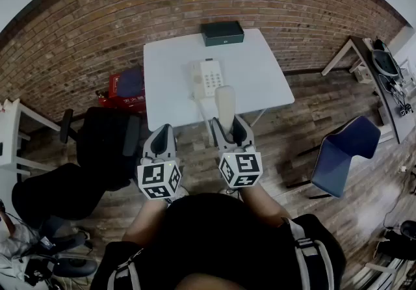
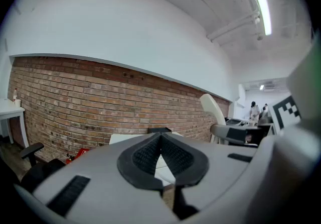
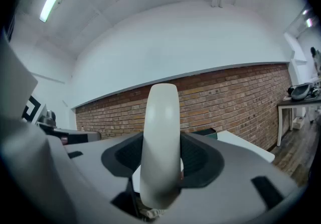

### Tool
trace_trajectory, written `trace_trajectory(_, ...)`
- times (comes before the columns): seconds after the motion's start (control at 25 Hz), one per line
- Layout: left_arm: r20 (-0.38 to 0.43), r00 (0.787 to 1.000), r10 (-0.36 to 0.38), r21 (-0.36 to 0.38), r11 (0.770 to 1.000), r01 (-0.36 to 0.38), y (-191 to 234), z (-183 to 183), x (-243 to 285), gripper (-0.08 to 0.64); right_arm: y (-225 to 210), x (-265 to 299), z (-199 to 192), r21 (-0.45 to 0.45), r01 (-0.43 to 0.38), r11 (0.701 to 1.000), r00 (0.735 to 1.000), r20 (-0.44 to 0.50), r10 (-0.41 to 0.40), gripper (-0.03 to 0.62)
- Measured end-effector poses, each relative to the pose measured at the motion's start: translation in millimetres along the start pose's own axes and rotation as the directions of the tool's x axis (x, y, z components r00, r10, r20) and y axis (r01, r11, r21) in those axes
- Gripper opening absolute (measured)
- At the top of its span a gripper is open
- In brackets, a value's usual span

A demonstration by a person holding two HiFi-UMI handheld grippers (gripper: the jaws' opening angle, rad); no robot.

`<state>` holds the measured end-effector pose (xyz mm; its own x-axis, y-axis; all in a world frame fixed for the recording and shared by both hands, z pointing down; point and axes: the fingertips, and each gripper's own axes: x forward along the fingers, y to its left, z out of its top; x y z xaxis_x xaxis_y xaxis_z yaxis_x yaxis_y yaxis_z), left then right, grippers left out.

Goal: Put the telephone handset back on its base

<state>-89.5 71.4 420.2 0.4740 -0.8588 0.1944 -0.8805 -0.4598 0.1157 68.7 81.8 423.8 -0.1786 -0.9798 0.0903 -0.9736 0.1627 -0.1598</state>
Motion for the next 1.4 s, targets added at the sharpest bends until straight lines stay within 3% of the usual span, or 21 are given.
trace_trajectory(0.36, 0.013, 1.000, -0.004, -0.007, 1.000, 0.004, 7, 2, -5, 0.000, 11, 0, -4, 0.041, -0.016, 0.999, 1.000, -0.005, 0.016, 0.202)
trace_trajectory(0.8, -0.001, 0.999, -0.054, -0.005, 0.999, 0.054, 17, 1, -3, 0.000, 24, 5, 1, 0.015, 0.008, 1.000, 1.000, 0.005, -0.009, 0.202)
trace_trajectory(1.4, -0.032, 0.988, -0.151, -0.024, 0.988, 0.151, 93, -7, 6, 0.000, 67, 44, -8, 0.030, 0.127, 0.991, 0.992, 0.005, -0.127, 0.202)
